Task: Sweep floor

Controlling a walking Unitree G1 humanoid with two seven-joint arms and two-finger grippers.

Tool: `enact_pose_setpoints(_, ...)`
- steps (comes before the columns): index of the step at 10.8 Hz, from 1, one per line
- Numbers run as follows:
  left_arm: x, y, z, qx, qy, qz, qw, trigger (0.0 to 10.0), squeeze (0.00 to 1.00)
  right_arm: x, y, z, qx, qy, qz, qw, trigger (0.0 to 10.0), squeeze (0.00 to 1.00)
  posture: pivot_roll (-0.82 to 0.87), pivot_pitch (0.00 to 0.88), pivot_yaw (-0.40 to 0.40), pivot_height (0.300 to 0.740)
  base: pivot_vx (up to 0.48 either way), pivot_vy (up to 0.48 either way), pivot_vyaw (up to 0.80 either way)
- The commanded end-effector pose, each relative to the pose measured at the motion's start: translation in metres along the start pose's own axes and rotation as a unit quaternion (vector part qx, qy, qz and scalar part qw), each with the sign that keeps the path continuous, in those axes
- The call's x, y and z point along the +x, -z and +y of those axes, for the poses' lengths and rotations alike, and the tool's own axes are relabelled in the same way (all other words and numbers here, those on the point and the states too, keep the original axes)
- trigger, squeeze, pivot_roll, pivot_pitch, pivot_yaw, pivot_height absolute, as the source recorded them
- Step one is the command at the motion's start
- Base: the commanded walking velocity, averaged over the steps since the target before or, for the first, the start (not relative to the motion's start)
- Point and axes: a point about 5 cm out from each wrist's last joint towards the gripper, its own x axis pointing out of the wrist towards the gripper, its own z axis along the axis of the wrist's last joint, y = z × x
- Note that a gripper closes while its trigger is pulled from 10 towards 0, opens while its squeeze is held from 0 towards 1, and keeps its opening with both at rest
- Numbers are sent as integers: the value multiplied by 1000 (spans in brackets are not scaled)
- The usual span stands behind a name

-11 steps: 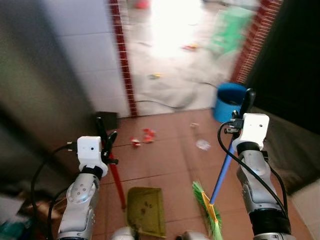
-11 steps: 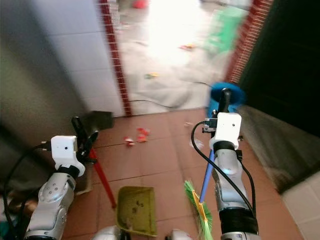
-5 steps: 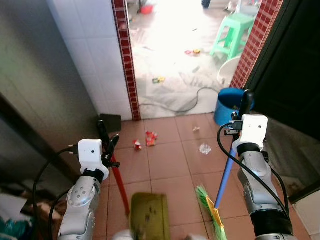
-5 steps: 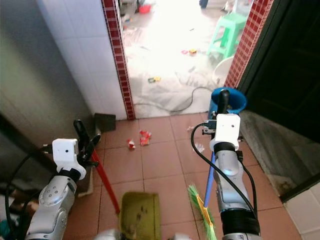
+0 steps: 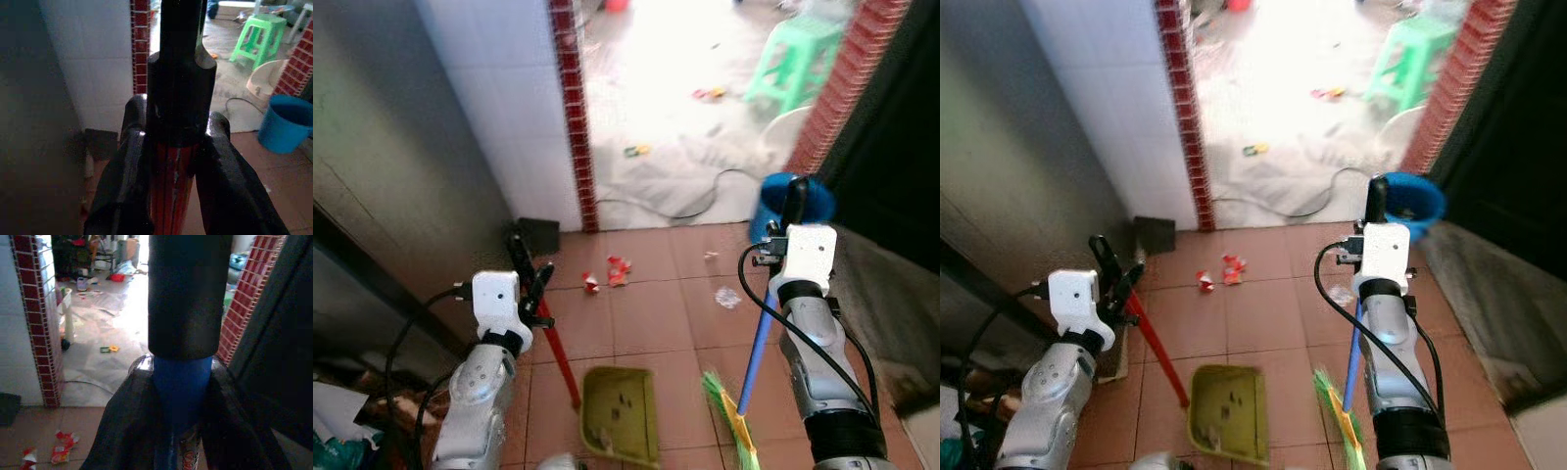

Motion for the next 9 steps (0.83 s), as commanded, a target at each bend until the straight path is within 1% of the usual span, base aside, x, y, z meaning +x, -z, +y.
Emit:
enact_pose_setpoints(1, 1, -8, -3, 3, 4, -21, 1000, 10000, 0, 1, -3, -4, -4, 4, -6, 1000, 10000, 0, -90, 0, 38, 740, 0, 0, 0)
enact_pose_setpoints(2, 0, -7, -3, 2, 4, -19, 1000, 10000, 0, 2, -3, -4, -6, 2, -6, 1000, 10000, 0, -89, 0, 35, 740, 0, 0, 0)
enact_pose_setpoints(3, 0, -6, -3, 2, 4, -18, 1000, 10000, 0, 4, -5, -2, -20, -6, -12, 1000, 10000, 0, -86, 0, 23, 740, 0, 0, 0)
enact_pose_setpoints(4, 1, -8, -4, -2, 10, -23, 1000, 10000, 0, 7, -10, -2, -22, -8, -20, 1000, 10000, 0, -91, 0, 16, 740, 0, 0, 0)
enact_pose_setpoints(5, 1, -10, -3, 2, 8, -25, 1000, 10000, 0, 9, -14, -2, -20, -9, -23, 999, 10000, 0, -83, 0, 14, 740, 0, 0, 0)
enact_pose_setpoints(6, 0, -8, -1, 2, -1, -22, 1000, 10000, 0, 9, -9, 0, -19, -13, -19, 1000, 10000, 0, -82, 0, 19, 740, 0, 0, 0)
enact_pose_setpoints(9, -10, -3, 4, 3, -21, -16, 1000, 10000, 0, 1, -7, 11, -4, -28, -18, 999, 10000, 0, -69, 0, 21, 740, 0, 0, 0)
